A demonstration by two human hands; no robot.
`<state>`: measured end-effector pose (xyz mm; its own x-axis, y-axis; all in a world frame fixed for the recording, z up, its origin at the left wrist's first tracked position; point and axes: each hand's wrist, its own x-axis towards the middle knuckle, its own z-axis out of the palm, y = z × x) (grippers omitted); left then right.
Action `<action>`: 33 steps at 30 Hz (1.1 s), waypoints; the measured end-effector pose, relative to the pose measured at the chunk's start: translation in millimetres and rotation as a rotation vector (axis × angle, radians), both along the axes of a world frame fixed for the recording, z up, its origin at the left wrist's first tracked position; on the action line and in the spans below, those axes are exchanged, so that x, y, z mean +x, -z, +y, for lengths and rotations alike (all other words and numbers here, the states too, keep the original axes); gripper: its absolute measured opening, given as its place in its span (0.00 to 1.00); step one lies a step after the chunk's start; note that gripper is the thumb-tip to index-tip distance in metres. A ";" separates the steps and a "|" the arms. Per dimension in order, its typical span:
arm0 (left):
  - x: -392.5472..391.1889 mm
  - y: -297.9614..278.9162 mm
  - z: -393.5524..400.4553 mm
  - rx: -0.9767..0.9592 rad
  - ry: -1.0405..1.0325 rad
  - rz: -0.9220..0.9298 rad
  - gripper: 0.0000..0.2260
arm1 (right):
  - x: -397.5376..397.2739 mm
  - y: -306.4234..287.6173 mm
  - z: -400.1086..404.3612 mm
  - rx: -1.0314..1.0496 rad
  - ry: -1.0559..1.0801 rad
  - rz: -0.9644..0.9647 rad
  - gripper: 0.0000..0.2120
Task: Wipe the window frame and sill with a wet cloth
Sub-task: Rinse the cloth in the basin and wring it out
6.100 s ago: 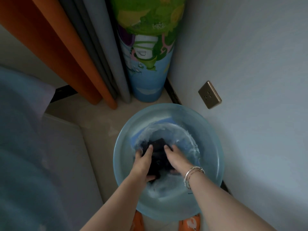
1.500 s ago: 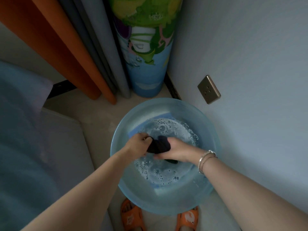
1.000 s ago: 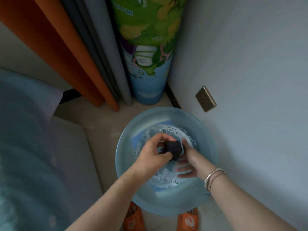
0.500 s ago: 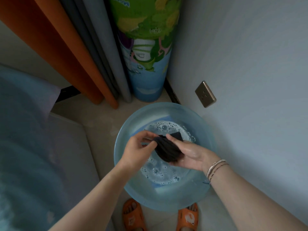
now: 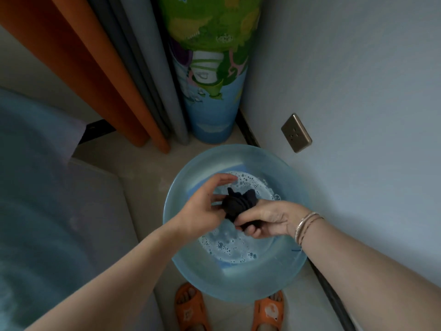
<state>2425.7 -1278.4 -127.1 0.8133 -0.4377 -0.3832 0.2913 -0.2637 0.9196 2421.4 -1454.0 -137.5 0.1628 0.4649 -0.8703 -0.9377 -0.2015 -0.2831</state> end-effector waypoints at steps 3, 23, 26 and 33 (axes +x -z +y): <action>2.0 -2.3 6.7 0.168 0.394 -0.223 0.41 | -5.0 5.0 1.8 0.077 0.027 0.018 0.05; 16.1 7.1 -27.6 1.122 0.963 -0.661 0.09 | -1.3 3.7 41.3 -0.479 -0.670 -0.390 0.11; 11.0 9.2 -28.5 1.152 0.893 -0.501 0.10 | -7.0 9.6 45.7 -0.674 -0.726 -0.641 0.06; 1.9 21.8 -29.0 0.846 0.564 0.055 0.06 | -16.1 8.0 30.6 -0.858 -0.954 -1.265 0.10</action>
<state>2427.6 -1307.5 -148.8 0.5442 -0.3201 -0.7755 -0.0401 -0.9332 0.3571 2405.4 -1423.4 -145.6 0.8241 0.3201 -0.4674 0.2557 -0.9464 -0.1973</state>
